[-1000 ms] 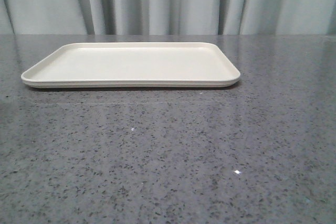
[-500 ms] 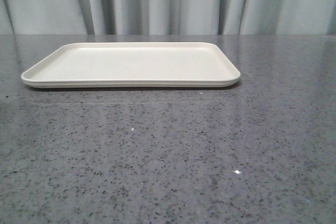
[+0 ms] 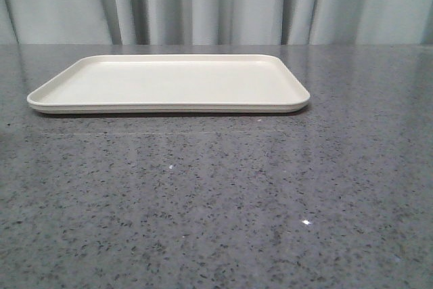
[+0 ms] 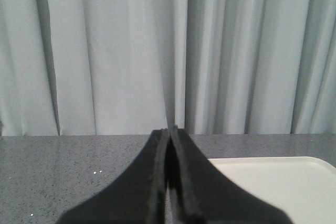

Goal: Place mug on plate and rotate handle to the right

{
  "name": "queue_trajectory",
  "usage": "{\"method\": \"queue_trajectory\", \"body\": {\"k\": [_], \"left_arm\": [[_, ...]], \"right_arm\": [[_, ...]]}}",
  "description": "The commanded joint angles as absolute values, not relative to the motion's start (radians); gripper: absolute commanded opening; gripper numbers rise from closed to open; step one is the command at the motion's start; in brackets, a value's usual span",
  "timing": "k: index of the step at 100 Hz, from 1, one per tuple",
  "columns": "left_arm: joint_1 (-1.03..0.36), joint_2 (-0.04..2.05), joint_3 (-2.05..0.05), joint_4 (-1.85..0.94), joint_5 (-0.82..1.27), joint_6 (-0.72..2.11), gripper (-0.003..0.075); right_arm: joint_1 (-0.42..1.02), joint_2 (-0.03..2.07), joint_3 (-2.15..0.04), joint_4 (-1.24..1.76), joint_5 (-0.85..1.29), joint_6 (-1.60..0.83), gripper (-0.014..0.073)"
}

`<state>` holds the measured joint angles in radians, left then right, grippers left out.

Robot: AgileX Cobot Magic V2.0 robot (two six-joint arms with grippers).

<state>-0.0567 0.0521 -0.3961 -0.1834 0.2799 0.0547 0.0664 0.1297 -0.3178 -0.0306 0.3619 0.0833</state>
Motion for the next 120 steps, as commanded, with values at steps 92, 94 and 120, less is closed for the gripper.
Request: {"method": "queue_trajectory", "body": {"k": [92, 94, 120], "left_arm": [[-0.056, 0.625, -0.958, -0.368, 0.927, 0.043, -0.002], [-0.056, 0.625, -0.958, -0.366, 0.927, 0.043, -0.002], [-0.056, 0.625, -0.958, -0.325, 0.973, 0.045, -0.0014]], "right_arm": [[0.066, 0.581, -0.944, -0.047, 0.956, 0.076, -0.0064], [0.066, 0.581, -0.944, -0.047, 0.956, 0.076, -0.0064], [0.066, 0.581, -0.944, -0.047, 0.985, 0.076, 0.0062]]}}
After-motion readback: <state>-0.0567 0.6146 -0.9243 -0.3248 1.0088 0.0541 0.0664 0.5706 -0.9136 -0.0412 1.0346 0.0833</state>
